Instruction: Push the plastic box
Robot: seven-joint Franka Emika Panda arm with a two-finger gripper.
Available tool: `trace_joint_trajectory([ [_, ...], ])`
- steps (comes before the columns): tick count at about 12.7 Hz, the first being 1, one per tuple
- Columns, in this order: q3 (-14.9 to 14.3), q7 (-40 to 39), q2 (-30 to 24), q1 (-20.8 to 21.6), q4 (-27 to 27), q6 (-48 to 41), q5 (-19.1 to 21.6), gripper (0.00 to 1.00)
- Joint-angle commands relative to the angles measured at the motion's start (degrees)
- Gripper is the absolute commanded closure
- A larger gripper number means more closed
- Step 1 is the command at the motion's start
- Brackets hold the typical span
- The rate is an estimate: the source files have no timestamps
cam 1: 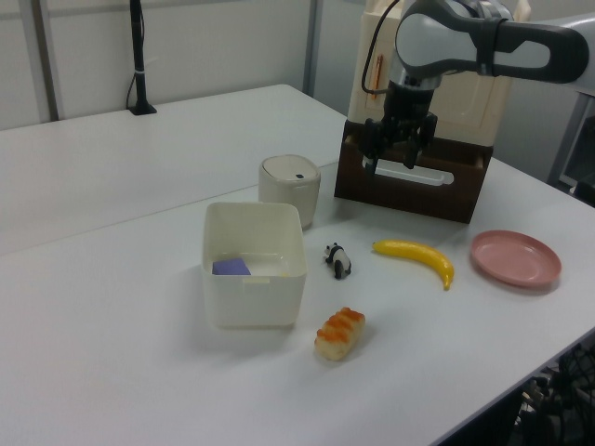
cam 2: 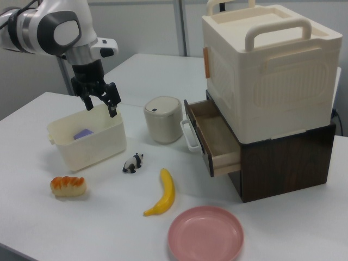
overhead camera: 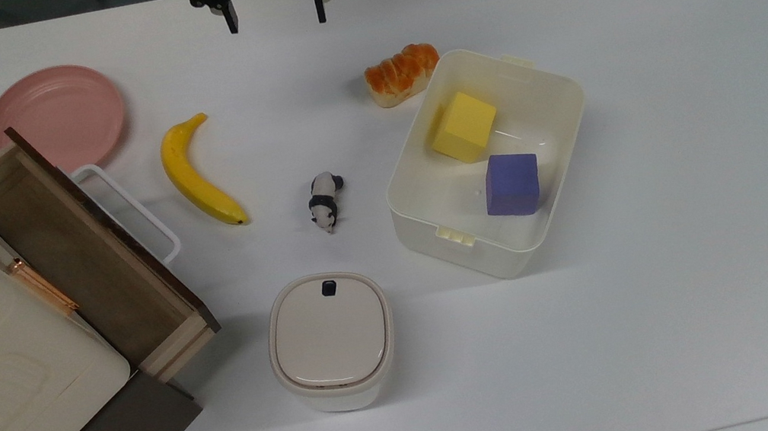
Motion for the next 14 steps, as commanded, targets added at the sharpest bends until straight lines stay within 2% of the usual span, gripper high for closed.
trace_joint_trajectory([
  [1,-0.68,-1.71,-2.50,0.49,-1.83,1.08,1.14,0.00],
  [14,-0.68,-1.72,-3.03,0.49,-1.48,0.56,1.23,0.00],
])
